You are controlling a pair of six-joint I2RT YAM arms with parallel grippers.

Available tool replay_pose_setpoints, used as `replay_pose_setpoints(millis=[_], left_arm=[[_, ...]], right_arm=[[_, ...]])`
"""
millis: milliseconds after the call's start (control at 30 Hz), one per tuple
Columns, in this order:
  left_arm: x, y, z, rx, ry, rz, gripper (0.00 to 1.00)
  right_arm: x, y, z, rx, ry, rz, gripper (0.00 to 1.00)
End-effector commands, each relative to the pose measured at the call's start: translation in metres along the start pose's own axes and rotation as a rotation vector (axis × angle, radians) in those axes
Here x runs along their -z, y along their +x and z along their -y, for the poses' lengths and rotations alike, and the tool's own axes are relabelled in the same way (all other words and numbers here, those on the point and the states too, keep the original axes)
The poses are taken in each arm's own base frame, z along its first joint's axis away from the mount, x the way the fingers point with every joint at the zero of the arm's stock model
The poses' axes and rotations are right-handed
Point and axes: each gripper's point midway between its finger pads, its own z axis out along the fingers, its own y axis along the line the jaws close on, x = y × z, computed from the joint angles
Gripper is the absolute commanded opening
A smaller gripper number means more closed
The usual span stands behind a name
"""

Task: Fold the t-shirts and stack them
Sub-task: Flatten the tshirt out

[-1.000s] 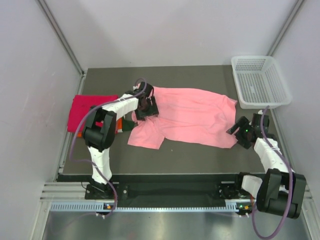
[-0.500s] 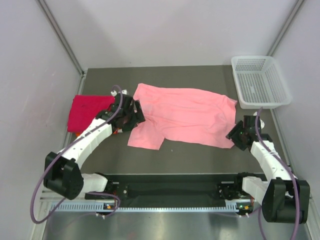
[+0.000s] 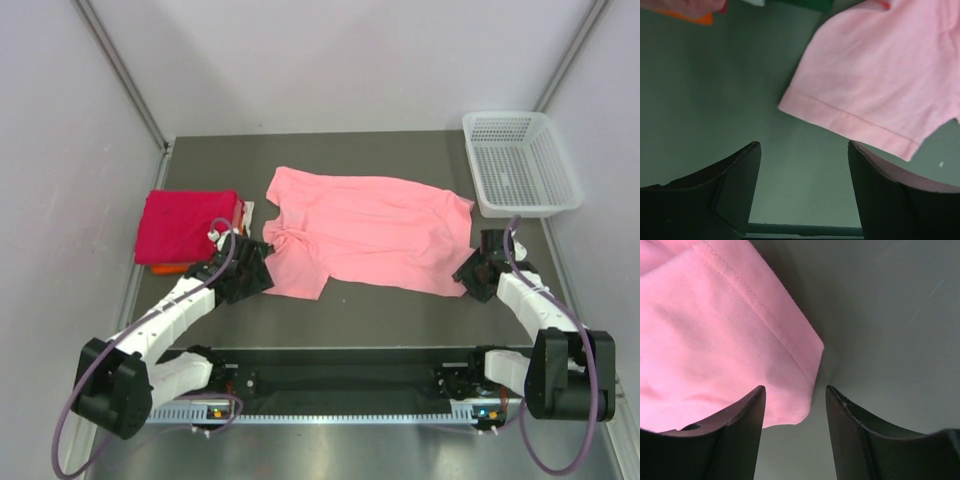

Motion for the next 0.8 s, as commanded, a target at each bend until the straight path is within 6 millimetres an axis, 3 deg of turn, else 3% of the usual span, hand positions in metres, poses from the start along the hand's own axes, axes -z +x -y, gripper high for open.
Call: replay_pose_setpoints(millis=[0, 267, 533, 667, 700, 767], left_arm=[[-0.008, -0.002, -0.013, 0.041, -0.061, 0.043, 0.74], [-0.035, -0.024, -0.012, 0.026, -0.104, 0.131, 0.67], [-0.056, -0.001, -0.016, 0.048, -0.124, 0.04, 0.59], [-0.062, 0.01, -0.006, 0.056, -0.07, -0.012, 0.4], [-0.063, 0.012, -0.005, 0.057, -0.064, -0.02, 0.24], [-0.062, 0.01, -0.001, 0.057, -0.052, -0.019, 0.05]], right_arm=[[0.0, -0.01, -0.012, -0.009, -0.036, 0.042, 0.52], [0.004, -0.01, -0.021, 0.014, -0.092, 0.041, 0.52], [0.01, -0.017, -0.016, 0.014, -0.068, 0.076, 0.52], [0.012, -0.018, -0.013, 0.014, -0.064, 0.091, 0.53], [0.011, -0.017, -0.012, 0.013, -0.061, 0.09, 0.53], [0.01, -0.016, -0.008, 0.015, -0.043, 0.091, 0.53]])
